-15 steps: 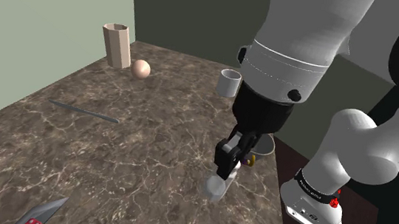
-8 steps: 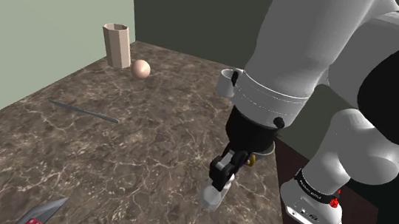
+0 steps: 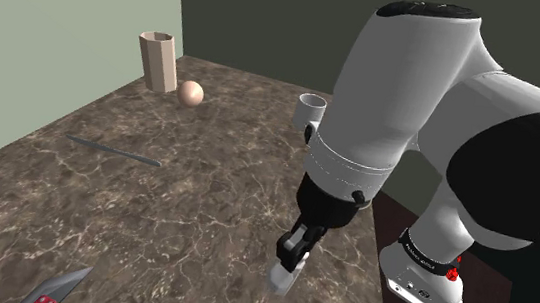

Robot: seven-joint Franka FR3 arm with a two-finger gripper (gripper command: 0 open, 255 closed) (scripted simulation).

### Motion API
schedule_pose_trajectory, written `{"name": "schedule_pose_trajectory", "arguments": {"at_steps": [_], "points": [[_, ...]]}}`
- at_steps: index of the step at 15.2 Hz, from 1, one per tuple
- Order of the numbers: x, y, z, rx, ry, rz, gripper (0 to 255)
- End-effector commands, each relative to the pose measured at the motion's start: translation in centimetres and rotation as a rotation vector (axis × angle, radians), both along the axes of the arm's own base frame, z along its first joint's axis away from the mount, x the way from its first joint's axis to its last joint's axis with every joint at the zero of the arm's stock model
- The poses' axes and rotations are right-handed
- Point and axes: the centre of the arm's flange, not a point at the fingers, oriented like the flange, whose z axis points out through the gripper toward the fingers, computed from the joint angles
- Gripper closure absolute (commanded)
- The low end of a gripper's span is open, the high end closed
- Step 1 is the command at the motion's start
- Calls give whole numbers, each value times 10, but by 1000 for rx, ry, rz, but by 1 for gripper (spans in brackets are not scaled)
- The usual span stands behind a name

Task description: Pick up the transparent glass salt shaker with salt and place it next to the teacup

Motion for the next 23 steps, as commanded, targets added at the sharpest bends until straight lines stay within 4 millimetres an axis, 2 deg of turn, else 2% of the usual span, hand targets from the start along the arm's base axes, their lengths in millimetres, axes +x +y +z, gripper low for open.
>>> {"name": "schedule_pose_trajectory", "arguments": {"at_steps": [1,9,10,15,19,23], "points": [[-1,0,-12,0,-1,0,255],[-1,0,-12,0,-1,0,255],[-1,0,-12,0,-1,0,0],[-1,0,-12,0,-1,0,0],[-1,-3,38,1,-1,0,0],[-1,-3,38,0,-1,0,0]]}}
